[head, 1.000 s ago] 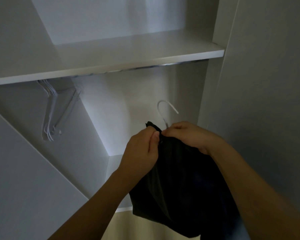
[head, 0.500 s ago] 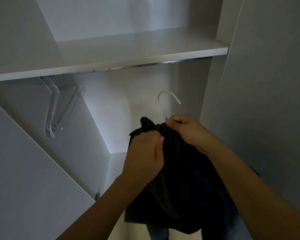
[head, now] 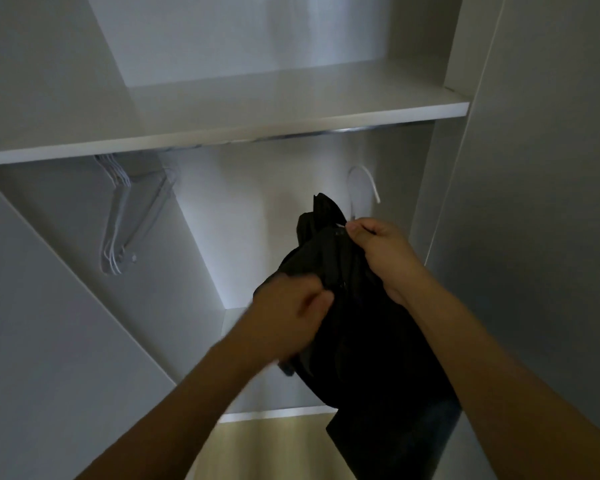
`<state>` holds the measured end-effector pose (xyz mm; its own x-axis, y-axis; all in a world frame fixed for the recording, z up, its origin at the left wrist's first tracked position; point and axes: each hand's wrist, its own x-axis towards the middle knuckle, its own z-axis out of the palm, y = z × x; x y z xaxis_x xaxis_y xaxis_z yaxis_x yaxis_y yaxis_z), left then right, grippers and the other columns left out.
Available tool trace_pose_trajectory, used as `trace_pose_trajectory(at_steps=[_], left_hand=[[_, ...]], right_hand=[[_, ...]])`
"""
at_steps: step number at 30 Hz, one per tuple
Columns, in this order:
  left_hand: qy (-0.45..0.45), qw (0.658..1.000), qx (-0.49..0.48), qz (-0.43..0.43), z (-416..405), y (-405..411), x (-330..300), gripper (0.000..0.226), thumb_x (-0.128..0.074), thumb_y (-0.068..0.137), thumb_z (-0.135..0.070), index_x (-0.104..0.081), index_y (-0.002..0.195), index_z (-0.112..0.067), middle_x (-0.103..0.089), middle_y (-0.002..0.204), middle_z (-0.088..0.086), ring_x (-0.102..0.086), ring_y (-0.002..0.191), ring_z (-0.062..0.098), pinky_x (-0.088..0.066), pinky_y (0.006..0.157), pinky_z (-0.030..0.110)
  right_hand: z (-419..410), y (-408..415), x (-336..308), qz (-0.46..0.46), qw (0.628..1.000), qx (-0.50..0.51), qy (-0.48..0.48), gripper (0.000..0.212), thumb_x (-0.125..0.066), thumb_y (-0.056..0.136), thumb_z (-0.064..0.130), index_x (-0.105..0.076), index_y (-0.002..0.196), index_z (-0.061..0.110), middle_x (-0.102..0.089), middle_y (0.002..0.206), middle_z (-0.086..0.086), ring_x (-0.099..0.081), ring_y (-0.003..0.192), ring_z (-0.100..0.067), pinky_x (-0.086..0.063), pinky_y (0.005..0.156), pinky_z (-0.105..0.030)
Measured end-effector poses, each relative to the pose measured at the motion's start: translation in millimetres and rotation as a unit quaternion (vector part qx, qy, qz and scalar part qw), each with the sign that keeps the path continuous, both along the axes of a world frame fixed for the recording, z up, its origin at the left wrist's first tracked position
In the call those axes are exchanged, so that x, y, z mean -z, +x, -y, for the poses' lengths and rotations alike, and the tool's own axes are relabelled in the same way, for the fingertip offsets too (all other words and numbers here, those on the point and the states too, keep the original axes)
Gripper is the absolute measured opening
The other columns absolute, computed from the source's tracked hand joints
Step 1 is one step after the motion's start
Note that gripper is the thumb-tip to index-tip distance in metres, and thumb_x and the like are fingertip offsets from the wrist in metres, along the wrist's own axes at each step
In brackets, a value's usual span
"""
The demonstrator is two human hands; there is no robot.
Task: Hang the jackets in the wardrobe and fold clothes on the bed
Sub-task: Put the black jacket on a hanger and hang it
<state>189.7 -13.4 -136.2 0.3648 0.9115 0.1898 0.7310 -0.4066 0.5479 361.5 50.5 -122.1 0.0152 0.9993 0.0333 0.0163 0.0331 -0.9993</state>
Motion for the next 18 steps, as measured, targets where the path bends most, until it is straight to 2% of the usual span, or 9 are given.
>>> trace_pose_trajectory(at_steps=[2, 4, 5, 7, 9, 11, 13, 16, 18], left_hand=[[0.023, 0.991, -0.098, 0.092, -22.2, -6.4, -14.8, 0.032, -0.055, 0.086, -0.058, -0.055, 0.098, -0.028, -0.058, 0.098, -0.009, -0.054, 0.092, 0.011, -0.044, 0.081, 0.030], [-0.092, 0.973, -0.087, 0.195, -40.4, -2.6, -31.8, 0.032, -0.066, 0.085, -0.050, -0.055, 0.108, -0.031, -0.060, 0.113, -0.011, -0.057, 0.101, 0.006, -0.046, 0.089, 0.029], [-0.151, 0.962, -0.059, 0.220, -47.0, 1.1, -36.3, 0.027, -0.068, 0.086, -0.044, -0.060, 0.106, -0.028, -0.066, 0.107, -0.009, -0.063, 0.097, 0.005, -0.050, 0.088, 0.031], [-0.219, 0.947, -0.046, 0.229, -56.1, 6.8, -38.5, 0.021, -0.070, 0.086, -0.034, -0.070, 0.098, -0.017, -0.073, 0.094, 0.002, -0.070, 0.087, 0.015, -0.056, 0.086, 0.038], [-0.247, 0.934, -0.084, 0.242, -58.8, 5.4, -36.3, 0.029, -0.068, 0.083, -0.027, -0.071, 0.096, -0.002, -0.072, 0.091, 0.016, -0.070, 0.081, 0.025, -0.056, 0.083, 0.039], [-0.261, 0.915, -0.130, 0.279, -57.9, -0.3, -30.8, 0.036, -0.064, 0.084, -0.028, -0.069, 0.096, 0.005, -0.070, 0.090, 0.020, -0.067, 0.075, 0.025, -0.054, 0.074, 0.034], [-0.275, 0.891, -0.154, 0.327, -57.9, -6.5, -26.7, 0.029, -0.064, 0.087, -0.031, -0.073, 0.092, -0.004, -0.074, 0.085, 0.010, -0.070, 0.073, 0.020, -0.056, 0.068, 0.028], [-0.267, 0.874, -0.141, 0.382, -57.7, -6.5, -25.7, 0.020, -0.063, 0.092, -0.032, -0.073, 0.097, -0.016, -0.076, 0.089, 0.003, -0.073, 0.081, 0.016, -0.058, 0.070, 0.026], [-0.243, 0.876, -0.131, 0.395, -55.5, 1.7, -27.5, 0.020, -0.061, 0.094, -0.031, -0.074, 0.095, -0.015, -0.075, 0.091, 0.005, -0.072, 0.082, 0.014, -0.058, 0.068, 0.023]], right_hand=[[-0.1, 0.5, -9.0, 0.014, 0.999, -0.029, 0.015, 0.030, -0.055, 0.097, 0.026, -0.072, 0.073, 0.024, -0.071, 0.078, -0.001, -0.066, 0.073, -0.013, -0.055, 0.069, -0.022], [-1.4, -0.6, -15.0, 0.022, 0.998, -0.046, 0.028, 0.030, -0.055, 0.097, 0.027, -0.072, 0.073, 0.025, -0.071, 0.075, 0.002, -0.066, 0.069, -0.010, -0.055, 0.065, -0.019], [-2.3, -0.5, -17.0, 0.023, 0.998, -0.050, 0.029, 0.030, -0.055, 0.097, 0.028, -0.072, 0.073, 0.023, -0.071, 0.075, 0.001, -0.066, 0.068, -0.009, -0.055, 0.063, -0.019], [-3.4, 1.1, -19.0, 0.021, 0.998, -0.053, 0.030, 0.028, -0.057, 0.096, 0.032, -0.072, 0.073, 0.022, -0.071, 0.076, 0.000, -0.066, 0.069, -0.010, -0.054, 0.062, -0.019], [-5.5, 7.0, -15.8, 0.004, 0.999, -0.037, 0.024, 0.023, -0.062, 0.092, 0.036, -0.069, 0.076, 0.022, -0.069, 0.078, 0.000, -0.066, 0.074, -0.013, -0.053, 0.067, -0.024], [-6.3, 18.2, -7.7, 0.023, 0.999, -0.004, 0.031, 0.017, -0.065, 0.089, 0.036, -0.065, 0.083, 0.020, -0.062, 0.078, 0.001, -0.060, 0.075, -0.014, -0.051, 0.071, -0.028], [-2.4, 27.5, 2.5, 0.072, 0.997, -0.001, 0.037, 0.020, -0.067, 0.088, 0.035, -0.064, 0.081, 0.017, -0.057, 0.077, -0.003, -0.056, 0.073, -0.015, -0.049, 0.072, -0.028], [11.1, 27.7, 13.5, 0.100, 0.994, -0.046, 0.021, 0.034, -0.068, 0.085, 0.042, -0.068, 0.060, 0.019, -0.064, 0.065, 0.002, -0.064, 0.066, -0.013, -0.048, 0.062, -0.012], [18.5, 22.5, 19.0, 0.129, 0.989, -0.068, 0.029, 0.038, -0.069, 0.084, 0.045, -0.069, 0.058, 0.017, -0.064, 0.063, 0.007, -0.063, 0.061, -0.004, -0.045, 0.059, -0.006]])
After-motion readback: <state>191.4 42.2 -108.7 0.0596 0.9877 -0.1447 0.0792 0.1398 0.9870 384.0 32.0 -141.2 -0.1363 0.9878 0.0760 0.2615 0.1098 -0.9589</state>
